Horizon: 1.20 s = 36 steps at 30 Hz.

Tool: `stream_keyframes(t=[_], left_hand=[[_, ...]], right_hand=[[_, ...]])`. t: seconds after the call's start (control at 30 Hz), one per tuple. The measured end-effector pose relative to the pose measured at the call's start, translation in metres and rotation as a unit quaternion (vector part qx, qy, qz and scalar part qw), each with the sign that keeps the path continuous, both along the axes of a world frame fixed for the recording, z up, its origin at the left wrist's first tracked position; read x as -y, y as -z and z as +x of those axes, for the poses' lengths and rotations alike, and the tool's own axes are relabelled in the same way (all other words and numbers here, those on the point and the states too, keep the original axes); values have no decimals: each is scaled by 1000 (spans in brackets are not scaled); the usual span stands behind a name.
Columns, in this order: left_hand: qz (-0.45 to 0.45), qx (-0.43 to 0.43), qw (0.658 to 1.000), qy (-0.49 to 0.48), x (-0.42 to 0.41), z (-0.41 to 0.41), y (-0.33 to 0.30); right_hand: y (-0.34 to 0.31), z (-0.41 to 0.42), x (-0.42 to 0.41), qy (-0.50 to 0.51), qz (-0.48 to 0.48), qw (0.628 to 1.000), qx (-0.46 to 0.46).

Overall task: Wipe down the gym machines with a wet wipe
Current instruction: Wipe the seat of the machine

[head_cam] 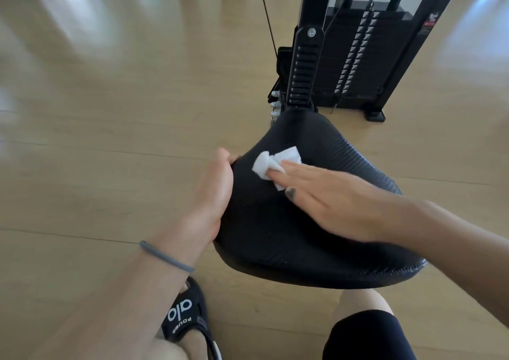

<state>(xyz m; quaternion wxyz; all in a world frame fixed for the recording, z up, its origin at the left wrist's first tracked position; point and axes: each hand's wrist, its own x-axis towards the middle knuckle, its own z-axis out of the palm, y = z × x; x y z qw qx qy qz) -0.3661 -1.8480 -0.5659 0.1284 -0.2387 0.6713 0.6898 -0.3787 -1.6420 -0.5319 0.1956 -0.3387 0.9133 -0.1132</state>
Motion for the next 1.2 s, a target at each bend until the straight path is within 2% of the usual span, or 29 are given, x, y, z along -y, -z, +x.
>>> stream_keyframes(t=[0.1, 0.2, 0.3, 0.37, 0.47, 0.53, 0.63, 0.73, 0.77, 0.87, 0.93, 0.97, 1.03, 1.13, 1.2], left_hand=[[-18, -2, 1000, 1, -2, 2, 3], [-8, 0, 1000, 3, -4, 3, -2], [1, -7, 1000, -3, -3, -1, 2], [0, -16, 1000, 1, -1, -2, 6], [9, -18, 999, 28, 5, -1, 7], [-2, -18, 1000, 20, 14, -1, 6], [11, -8, 1000, -8, 27, -6, 13], [62, 58, 996, -3, 23, -2, 18], [77, 71, 994, 8, 19, 1, 17], [65, 70, 995, 20, 21, 4, 20], [62, 66, 996, 6, 22, 4, 19], [67, 65, 996, 6, 22, 5, 18], [69, 68, 995, 2, 22, 5, 17], [93, 77, 993, -1, 22, 6, 16], [109, 67, 992, 14, 23, 8, 13]], right_hand=[[7, -37, -9, 43, 40, 997, -49], [18, -37, 5, 30, 37, 993, -107], [3, 22, 14, -24, -38, 996, -76], [-1, 32, 2, -68, -35, 996, -48], [5, -8, -20, 26, -16, 999, -25], [6, -22, -20, 73, -15, 996, -51], [0, 12, 13, -9, -22, 999, -49], [-3, 67, 28, -131, -46, 990, -39], [-1, 68, 21, -143, -51, 987, -45], [5, 35, -8, -66, -53, 993, -83], [4, 22, -5, 2, -25, 998, -63], [4, 27, 4, -9, -15, 996, -85], [7, 54, 27, -95, -36, 984, -144], [10, 74, 32, -191, -47, 976, -97], [9, 48, 31, -162, -50, 981, -94]])
